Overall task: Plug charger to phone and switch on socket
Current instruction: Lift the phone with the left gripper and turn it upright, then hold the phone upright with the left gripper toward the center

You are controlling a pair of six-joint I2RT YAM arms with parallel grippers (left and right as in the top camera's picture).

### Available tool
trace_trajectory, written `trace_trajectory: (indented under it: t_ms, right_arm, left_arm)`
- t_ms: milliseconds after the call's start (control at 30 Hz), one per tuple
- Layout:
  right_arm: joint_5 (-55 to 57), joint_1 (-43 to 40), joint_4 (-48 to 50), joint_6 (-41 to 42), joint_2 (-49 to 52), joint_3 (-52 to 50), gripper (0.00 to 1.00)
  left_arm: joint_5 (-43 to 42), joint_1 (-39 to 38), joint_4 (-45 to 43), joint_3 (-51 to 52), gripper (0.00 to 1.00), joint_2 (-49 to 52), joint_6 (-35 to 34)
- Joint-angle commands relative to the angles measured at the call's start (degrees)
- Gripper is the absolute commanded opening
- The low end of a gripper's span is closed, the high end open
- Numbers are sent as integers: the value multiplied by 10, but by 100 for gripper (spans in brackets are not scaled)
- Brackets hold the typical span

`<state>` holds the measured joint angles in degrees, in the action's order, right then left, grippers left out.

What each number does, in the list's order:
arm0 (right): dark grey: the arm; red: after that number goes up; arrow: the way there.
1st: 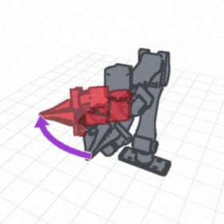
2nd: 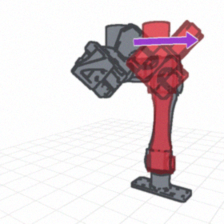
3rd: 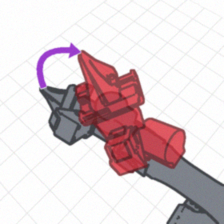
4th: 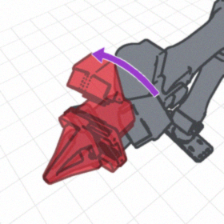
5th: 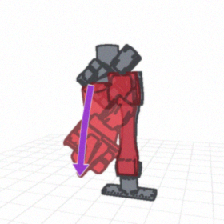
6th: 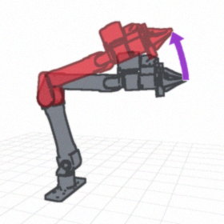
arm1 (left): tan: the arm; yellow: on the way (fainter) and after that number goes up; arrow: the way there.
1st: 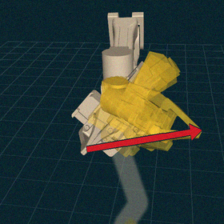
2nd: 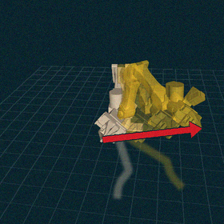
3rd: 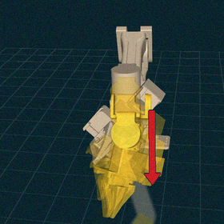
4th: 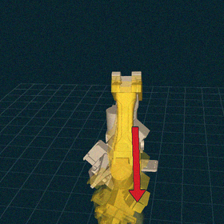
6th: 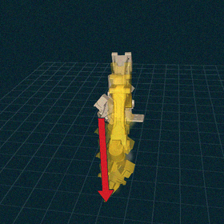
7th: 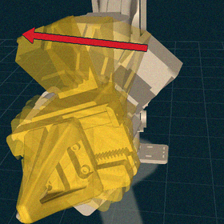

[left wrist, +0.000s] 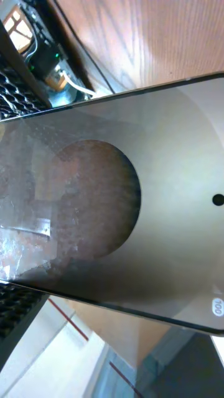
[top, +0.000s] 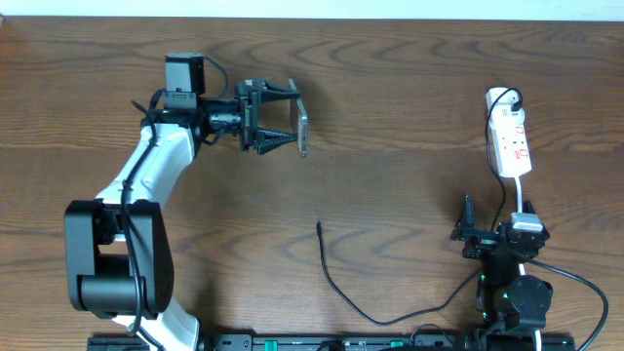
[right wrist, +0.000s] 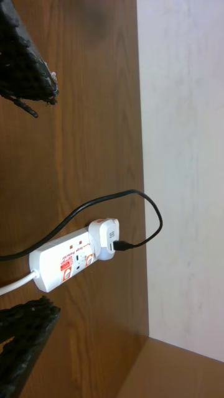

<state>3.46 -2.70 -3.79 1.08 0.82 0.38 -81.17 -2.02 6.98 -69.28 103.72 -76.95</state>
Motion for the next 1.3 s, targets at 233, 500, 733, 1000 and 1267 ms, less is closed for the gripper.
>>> trace_trajectory:
  t_ms: [233, 500, 733, 1000, 1267]
  right_arm:
    - [5, 2, -2, 8, -4, -1, 99]
    - [5, 2, -2, 8, -4, -1, 99]
    - [5, 2, -2, 8, -4, -1, 99]
    - [5, 2, -2, 8, -4, -1, 99]
    - [5, 2, -2, 8, -4, -1, 99]
  left_arm:
    - [-39, 5, -5, -19, 7, -20, -87]
    - [-39, 5, -5, -19, 8, -20, -97]
    - [-39, 5, -5, -19, 7, -20, -108]
    - [-39, 5, -5, -19, 7, -20, -132]
    - [-39, 5, -5, -19, 7, -20, -132]
